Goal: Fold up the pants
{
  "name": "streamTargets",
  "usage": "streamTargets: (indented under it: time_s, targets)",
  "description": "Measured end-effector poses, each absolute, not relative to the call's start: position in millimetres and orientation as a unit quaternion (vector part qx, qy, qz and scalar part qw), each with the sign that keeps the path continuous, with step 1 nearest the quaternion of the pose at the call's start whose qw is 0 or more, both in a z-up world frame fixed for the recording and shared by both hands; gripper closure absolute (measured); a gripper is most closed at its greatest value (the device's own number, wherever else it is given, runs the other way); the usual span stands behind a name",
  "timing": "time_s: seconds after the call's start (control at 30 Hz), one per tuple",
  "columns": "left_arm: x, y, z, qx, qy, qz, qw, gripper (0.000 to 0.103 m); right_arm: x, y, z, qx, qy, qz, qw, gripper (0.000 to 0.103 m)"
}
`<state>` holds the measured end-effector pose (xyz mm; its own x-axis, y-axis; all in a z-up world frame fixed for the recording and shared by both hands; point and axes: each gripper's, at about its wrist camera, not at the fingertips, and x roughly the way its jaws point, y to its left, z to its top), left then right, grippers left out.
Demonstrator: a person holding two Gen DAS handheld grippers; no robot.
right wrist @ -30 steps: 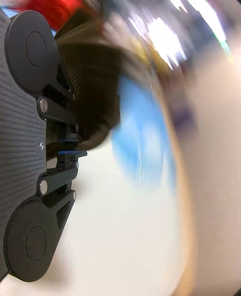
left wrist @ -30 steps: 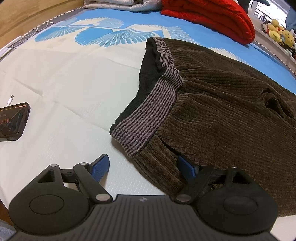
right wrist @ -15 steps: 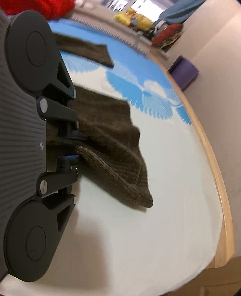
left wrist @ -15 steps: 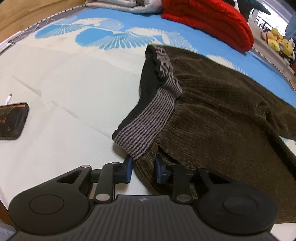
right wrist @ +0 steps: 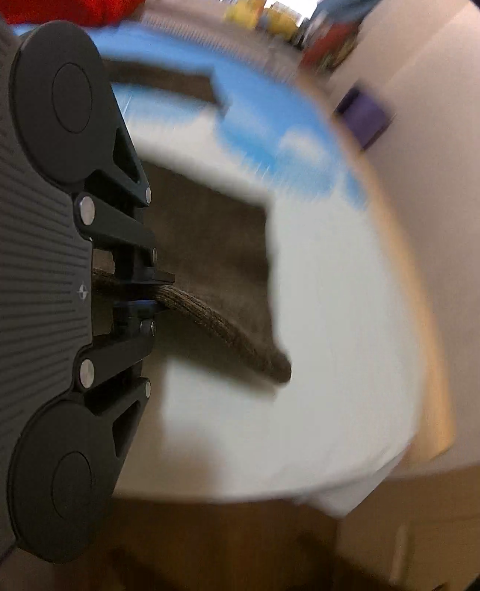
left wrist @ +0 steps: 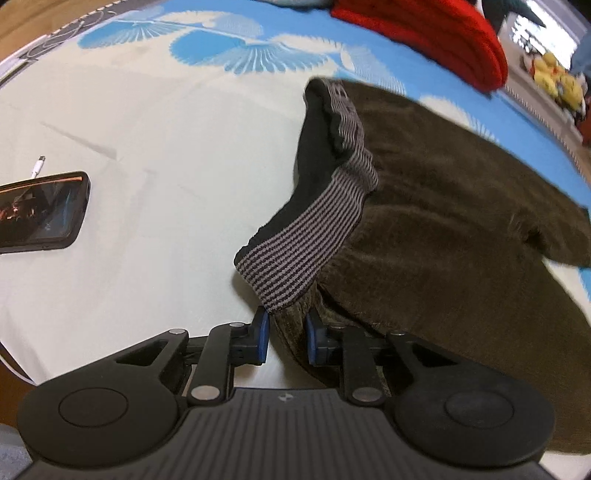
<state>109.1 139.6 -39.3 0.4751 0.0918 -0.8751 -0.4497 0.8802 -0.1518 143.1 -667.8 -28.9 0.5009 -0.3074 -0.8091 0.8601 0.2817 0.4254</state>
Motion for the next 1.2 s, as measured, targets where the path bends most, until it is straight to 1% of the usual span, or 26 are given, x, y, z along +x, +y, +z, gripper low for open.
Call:
streamTargets:
  time_s: [0.03,0.07,0.13,0.23,0.33,0.37,0.4,0.43,0.47,0.5,0.53,0.63,0.8,0.97,1.03,1.2]
  targets:
    - [107.4,139.4,-38.3,-0.180,0.483,0.158,0.842,0.081,139.2,-671.8,-39.9,0.455,0.322,-0.402,0.726,0.097]
    - [105.8,139.0,-36.6,-0.176,0.481,0.155,0.845,0.081,132.9,-676.1,-47.9,0.472,0.316,-0.399,0.720,0.098]
    - [103.8,140.8,-34.9,-0.180,0.479,0.154,0.845,0.081,124.5,-677.8,-43.1,0.493,0.301,-0.395,0.715,0.095]
    - [98.5,144.2,-29.2,-0.182,0.472,0.155,0.849,0.081,118.6,-668.5,-35.4,0.460,0.299,-0.394,0.738,0.095]
    - [92.1,147.0,-23.8,-0.183,0.468,0.145,0.853,0.081,103.6,-671.5,-33.9,0.494,0.279,-0.380,0.730,0.094]
    - [91.4,146.7,-24.9,-0.181,0.470,0.143,0.852,0.079,99.2,-674.3,-34.3,0.506,0.271,-0.381,0.725,0.092]
    - [91.7,145.0,-26.6,-0.174,0.474,0.143,0.851,0.071,92.5,-677.4,-36.0,0.512,0.265,-0.388,0.719,0.090]
    - [91.1,141.7,-27.7,-0.161,0.476,0.149,0.852,0.065,86.1,-680.4,-37.4,0.509,0.258,-0.412,0.710,0.082]
    - [91.4,139.6,-27.7,-0.147,0.473,0.159,0.854,0.046,80.9,-683.1,-38.0,0.499,0.251,-0.446,0.699,0.070]
    - [90.0,137.4,-26.5,-0.132,0.469,0.175,0.856,0.025,74.5,-684.9,-36.6,0.489,0.241,-0.473,0.692,0.066]
    - [88.4,135.9,-24.0,-0.115,0.462,0.194,0.858,0.020,71.8,-685.9,-34.1,0.479,0.231,-0.492,0.689,0.063]
    - [83.3,135.0,-11.6,-0.084,0.427,0.227,0.871,0.018,75.9,-680.0,-23.8,0.463,0.202,-0.494,0.708,0.062]
    - [78.0,133.4,7.5,-0.118,0.405,0.209,0.882,0.016,106.8,-638.5,8.6,0.422,0.197,-0.418,0.780,0.060]
    - [74.3,113.6,34.0,-0.119,0.378,0.178,0.901,0.003,124.6,-548.2,41.9,0.342,0.194,-0.293,0.871,0.037]
    - [74.3,103.7,43.1,-0.110,0.370,0.170,0.907,0.002,127.2,-512.8,47.0,0.311,0.201,-0.241,0.897,0.035]
    - [66.9,85.8,55.2,-0.106,0.357,0.148,0.916,0.000,129.3,-447.2,54.9,0.242,0.220,-0.154,0.932,0.034]
